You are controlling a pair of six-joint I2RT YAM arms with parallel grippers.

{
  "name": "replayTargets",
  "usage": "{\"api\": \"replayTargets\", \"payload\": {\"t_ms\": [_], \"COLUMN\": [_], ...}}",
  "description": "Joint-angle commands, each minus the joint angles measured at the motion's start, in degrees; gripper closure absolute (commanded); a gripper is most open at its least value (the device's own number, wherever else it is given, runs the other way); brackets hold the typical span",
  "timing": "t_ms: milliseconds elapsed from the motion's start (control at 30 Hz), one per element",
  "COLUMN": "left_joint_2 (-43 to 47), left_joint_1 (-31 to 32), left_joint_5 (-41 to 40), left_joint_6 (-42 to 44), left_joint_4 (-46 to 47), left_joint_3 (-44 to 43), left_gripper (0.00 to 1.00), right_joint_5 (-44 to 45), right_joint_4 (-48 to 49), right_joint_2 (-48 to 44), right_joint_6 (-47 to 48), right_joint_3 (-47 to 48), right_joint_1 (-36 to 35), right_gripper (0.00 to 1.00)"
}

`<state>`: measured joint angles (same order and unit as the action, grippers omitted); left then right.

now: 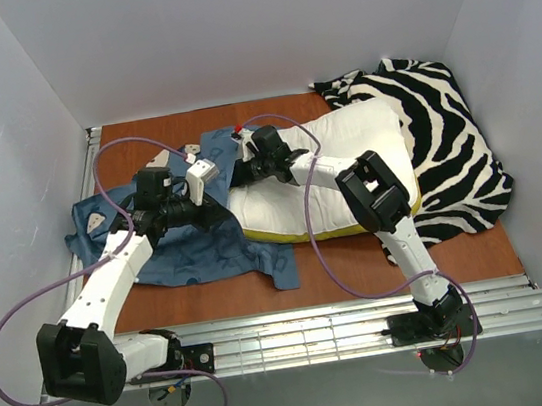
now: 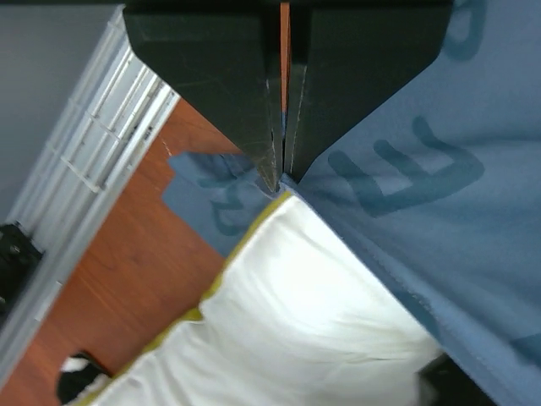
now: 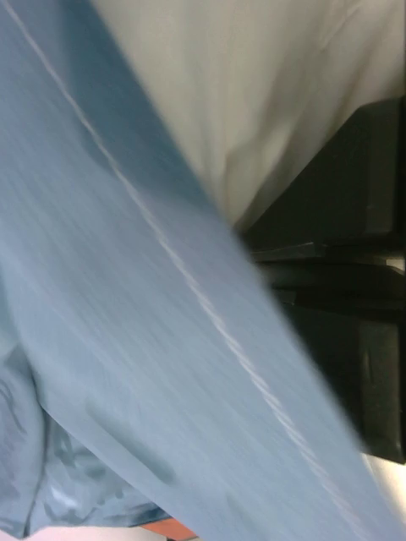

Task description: Put the pillow into the pillowcase

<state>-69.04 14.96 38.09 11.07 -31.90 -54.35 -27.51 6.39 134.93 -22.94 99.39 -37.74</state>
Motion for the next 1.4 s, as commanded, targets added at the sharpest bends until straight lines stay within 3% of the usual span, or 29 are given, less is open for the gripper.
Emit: {"api": "replayTargets", "payload": {"t_ms": [0, 200, 400, 467, 500, 567, 600, 700, 900, 967, 1000, 1033, 1167, 1267, 1367], "left_joint_2": [0.4, -4.2, -10.2, -10.2, -9.5, -8.2, -7.5, -5.8, -5.0, -8.7, -10.8, -12.9, -23.8, -29.9, -35.0], "left_joint_1": [0.9, 2.3, 2.8, 2.8, 2.8, 2.8, 2.8, 2.0, 1.0, 1.1, 1.0, 1.1, 1.1, 2.2, 2.4], "left_joint_5": [11.4, 11.3, 2.9, 3.3, 3.9, 5.3, 5.3, 4.9, -5.3, -12.0, -15.3, -20.2, -22.4, -25.7, -28.6], "left_joint_6": [4.4, -3.7, -2.6, -1.8, -1.2, -0.7, -0.7, -0.6, -8.0, -8.8, -9.1, -9.0, -8.1, -8.5, -9.2], "left_joint_4": [-6.4, 1.1, 4.0, 4.7, 4.7, 4.0, 3.6, 0.4, 4.7, 5.8, 6.2, 6.5, 8.7, 9.6, 9.7], "left_joint_3": [0.5, 0.2, 0.6, 2.0, 2.1, 1.6, 1.3, -1.5, -6.0, -8.4, -11.5, -13.0, -20.3, -25.1, -28.4], "left_gripper": [1.00, 1.00, 1.00, 0.93, 0.87, 0.78, 0.69, 0.61, 0.52, 0.41, 0.40, 0.40, 0.37, 0.37, 0.38], "right_joint_5": [7.4, 0.6, -9.7, -12.5, -14.7, -15.4, -14.3, -11.8, -4.8, -1.3, 3.0, 5.2, 12.4, 14.6, 12.2], "right_joint_4": [-4.8, -2.5, 0.7, 0.2, -0.6, -6.0, -8.7, -19.4, -35.9, -37.8, -39.2, -39.4, -39.5, -39.3, -39.4], "right_joint_2": [-0.3, -3.4, -11.4, -12.1, -11.9, -12.6, -13.1, -15.2, -17.7, -17.0, -16.2, -14.2, -8.2, -4.0, -0.9], "right_joint_6": [0.1, -4.7, -8.5, -8.4, -8.1, -4.1, -1.5, 7.6, 20.9, 23.1, 28.4, 30.0, 35.6, 38.3, 39.3], "right_joint_3": [-0.3, -3.2, -13.0, -14.5, -14.6, -13.6, -13.3, -9.8, 1.1, 5.3, 6.9, 8.6, 14.4, 17.7, 18.5], "right_joint_1": [0.7, -0.5, -4.0, -4.7, -4.8, -3.9, -3.4, -0.2, 5.8, 6.2, 6.2, 6.2, 6.2, 6.3, 6.3], "right_gripper": [0.99, 0.99, 0.99, 0.97, 0.78, 0.66, 0.53, 0.37, 0.32, 0.29, 0.28, 0.27, 0.18, 0.08, 0.07]}}
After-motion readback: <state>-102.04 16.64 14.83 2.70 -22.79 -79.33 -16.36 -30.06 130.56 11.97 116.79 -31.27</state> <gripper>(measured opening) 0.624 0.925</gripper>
